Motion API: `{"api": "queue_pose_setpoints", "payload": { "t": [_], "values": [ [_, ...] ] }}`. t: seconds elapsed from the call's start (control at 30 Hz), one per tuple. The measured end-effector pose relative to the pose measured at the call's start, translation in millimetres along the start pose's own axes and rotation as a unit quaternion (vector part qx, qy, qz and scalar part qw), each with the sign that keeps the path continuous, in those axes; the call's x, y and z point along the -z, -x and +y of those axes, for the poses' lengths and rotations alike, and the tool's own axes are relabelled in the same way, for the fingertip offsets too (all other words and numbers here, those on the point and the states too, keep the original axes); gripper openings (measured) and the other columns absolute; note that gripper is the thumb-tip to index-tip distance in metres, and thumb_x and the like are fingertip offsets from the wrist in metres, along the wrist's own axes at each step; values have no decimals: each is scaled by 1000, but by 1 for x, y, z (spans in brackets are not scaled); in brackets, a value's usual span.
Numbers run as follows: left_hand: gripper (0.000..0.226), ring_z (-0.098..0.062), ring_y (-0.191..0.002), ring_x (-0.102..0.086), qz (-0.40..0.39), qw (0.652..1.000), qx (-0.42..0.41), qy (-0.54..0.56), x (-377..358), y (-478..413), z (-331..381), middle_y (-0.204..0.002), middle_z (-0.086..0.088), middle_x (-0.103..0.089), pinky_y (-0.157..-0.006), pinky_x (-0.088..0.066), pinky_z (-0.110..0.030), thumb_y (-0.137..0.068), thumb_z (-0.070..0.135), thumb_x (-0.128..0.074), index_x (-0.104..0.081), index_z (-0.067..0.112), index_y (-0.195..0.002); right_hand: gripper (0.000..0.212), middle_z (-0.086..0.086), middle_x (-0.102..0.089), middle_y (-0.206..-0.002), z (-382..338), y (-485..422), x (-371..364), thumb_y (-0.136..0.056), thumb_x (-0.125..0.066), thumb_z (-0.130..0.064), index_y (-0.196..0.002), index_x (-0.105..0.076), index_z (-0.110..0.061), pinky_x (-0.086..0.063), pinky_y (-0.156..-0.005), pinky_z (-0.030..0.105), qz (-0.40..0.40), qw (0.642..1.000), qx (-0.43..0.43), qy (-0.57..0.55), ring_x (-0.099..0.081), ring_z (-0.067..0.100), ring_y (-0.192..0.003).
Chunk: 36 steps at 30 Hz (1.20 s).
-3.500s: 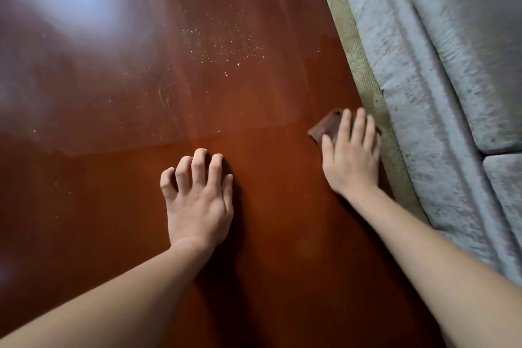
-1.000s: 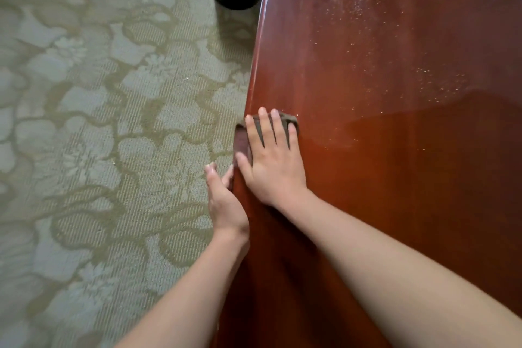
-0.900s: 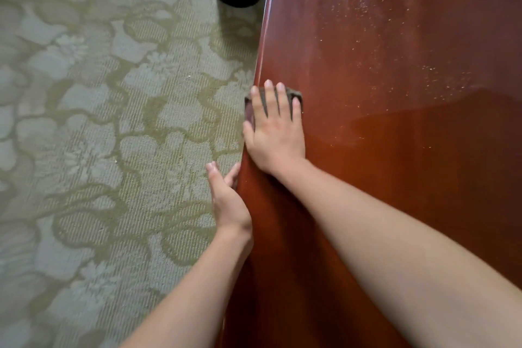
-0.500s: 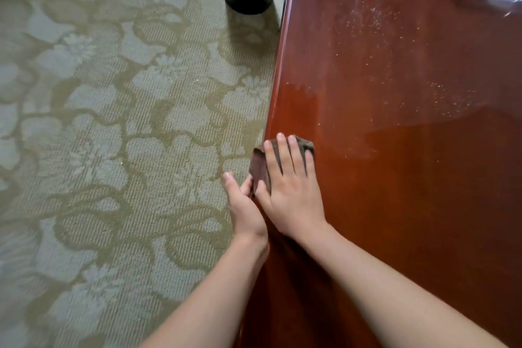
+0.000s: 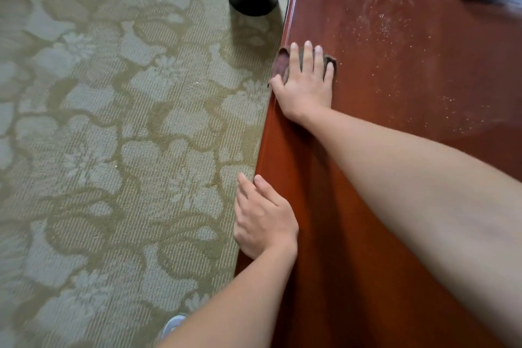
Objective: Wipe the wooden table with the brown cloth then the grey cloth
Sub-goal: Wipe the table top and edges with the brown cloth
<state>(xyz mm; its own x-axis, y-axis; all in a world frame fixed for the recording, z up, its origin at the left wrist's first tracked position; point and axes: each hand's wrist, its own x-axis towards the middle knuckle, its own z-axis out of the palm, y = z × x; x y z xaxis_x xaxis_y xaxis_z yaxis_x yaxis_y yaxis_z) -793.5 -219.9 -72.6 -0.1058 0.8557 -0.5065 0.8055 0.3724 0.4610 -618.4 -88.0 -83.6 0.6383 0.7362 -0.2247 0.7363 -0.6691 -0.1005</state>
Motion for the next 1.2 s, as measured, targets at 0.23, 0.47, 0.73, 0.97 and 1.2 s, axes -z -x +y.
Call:
{"api": "queue_pose_setpoints", "payload": {
  "t": [0.23, 0.47, 0.73, 0.97, 1.2],
  "values": [
    [66, -38, -107, -68, 12, 999, 2, -35, -5, -1, 5, -126, -5, -70, -81, -49, -46, -102, 49, -9, -59, 24, -136, 72, 6, -3, -176, 49, 68, -9, -106, -17, -59, -168, -9, -23, -3, -131, 50, 8, 991, 130, 21, 2, 25, -162],
    [55, -41, -102, -67, 14, 998, 3, -62, -9, 1, 7, -117, -10, -69, -74, -38, -44, -105, 50, -17, -58, 16, -118, 74, 4, 3, -176, 186, 134, -7, -104, -8, -64, -167, -1, -28, 2, -130, 48, -28, 999, 15, 39, 8, 22, -162],
    [63, -44, -99, -68, 49, 995, -23, -83, -13, 0, 4, -115, -15, -69, -72, -38, -45, -102, 55, -14, -57, 12, -116, 78, 12, -5, -175, 101, 125, -19, -102, -14, -59, -167, -11, -17, -2, -129, 56, 1, 999, 14, 35, 0, 33, -162],
    [58, -42, -115, -63, 79, 990, -42, -113, -15, -1, -3, -131, -14, -65, -85, -45, -51, -106, 54, -21, -53, 14, -133, 70, 2, -2, -176, 93, 91, -12, -107, -22, -61, -168, -9, -28, 2, -131, 48, -10, 989, 149, 18, 6, 22, -162],
    [55, -32, -142, -39, 104, 930, -283, -212, -17, 11, -13, -160, -9, -39, -114, -27, -60, -101, 37, -35, -42, 18, -152, 75, 3, 5, -176, 291, 120, 7, -102, -6, -64, -168, 0, -27, 1, -130, 50, -18, 996, -87, 18, 8, 24, -162]
  ]
}}
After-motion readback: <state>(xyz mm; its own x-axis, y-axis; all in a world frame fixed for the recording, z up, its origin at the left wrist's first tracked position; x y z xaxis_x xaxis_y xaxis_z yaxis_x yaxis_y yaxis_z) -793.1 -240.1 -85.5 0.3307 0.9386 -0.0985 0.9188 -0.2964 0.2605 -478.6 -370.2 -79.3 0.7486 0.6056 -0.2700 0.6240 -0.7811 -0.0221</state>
